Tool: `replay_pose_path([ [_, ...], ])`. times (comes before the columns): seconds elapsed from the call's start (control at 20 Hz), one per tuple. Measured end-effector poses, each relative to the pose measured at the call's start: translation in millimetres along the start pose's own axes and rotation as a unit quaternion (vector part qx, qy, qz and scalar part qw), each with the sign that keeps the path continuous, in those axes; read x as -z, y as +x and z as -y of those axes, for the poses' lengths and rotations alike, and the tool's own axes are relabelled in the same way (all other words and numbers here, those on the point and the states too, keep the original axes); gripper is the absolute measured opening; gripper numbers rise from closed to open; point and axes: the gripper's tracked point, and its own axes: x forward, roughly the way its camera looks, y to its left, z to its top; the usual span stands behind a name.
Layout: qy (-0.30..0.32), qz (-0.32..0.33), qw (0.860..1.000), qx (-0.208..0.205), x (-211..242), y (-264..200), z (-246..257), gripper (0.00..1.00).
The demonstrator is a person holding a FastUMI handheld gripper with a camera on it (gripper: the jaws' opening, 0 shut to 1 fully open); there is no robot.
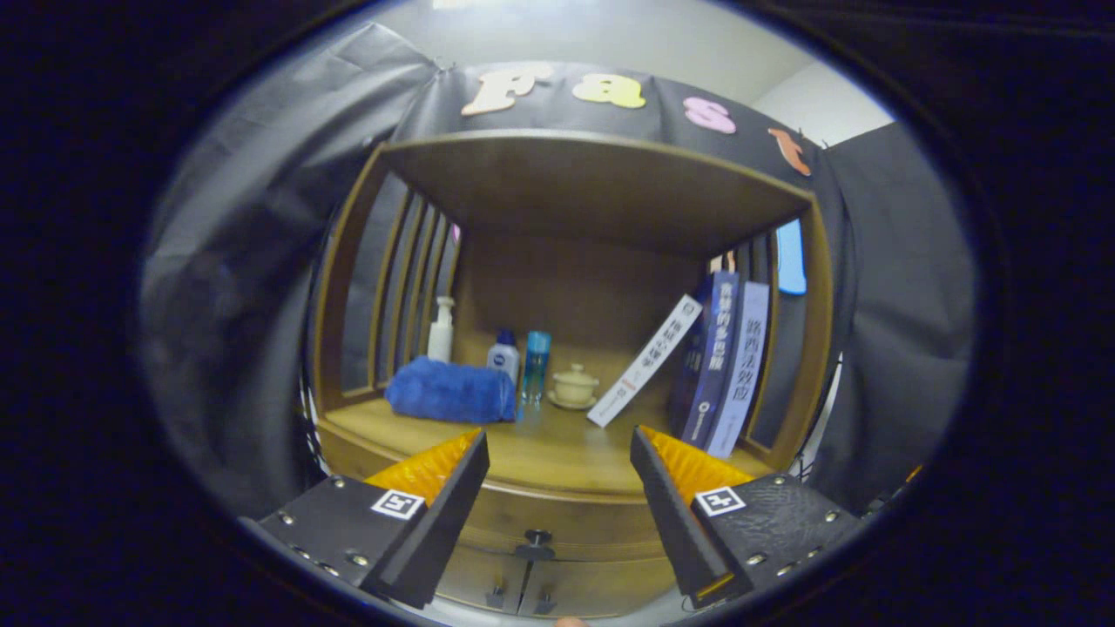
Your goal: Pull open the drawer, take out the items inside it, and place them on the countertop above the cabinet.
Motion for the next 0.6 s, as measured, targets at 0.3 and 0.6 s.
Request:
replay_pose_path([
  [0.3,0.032,0.021,0.999,0.002,-38.7,-59.4,41.0,0.97],
  [0.6,0.043,0.025,0.999,0.01,-50.4,-99.0,84.9,0.97],
])
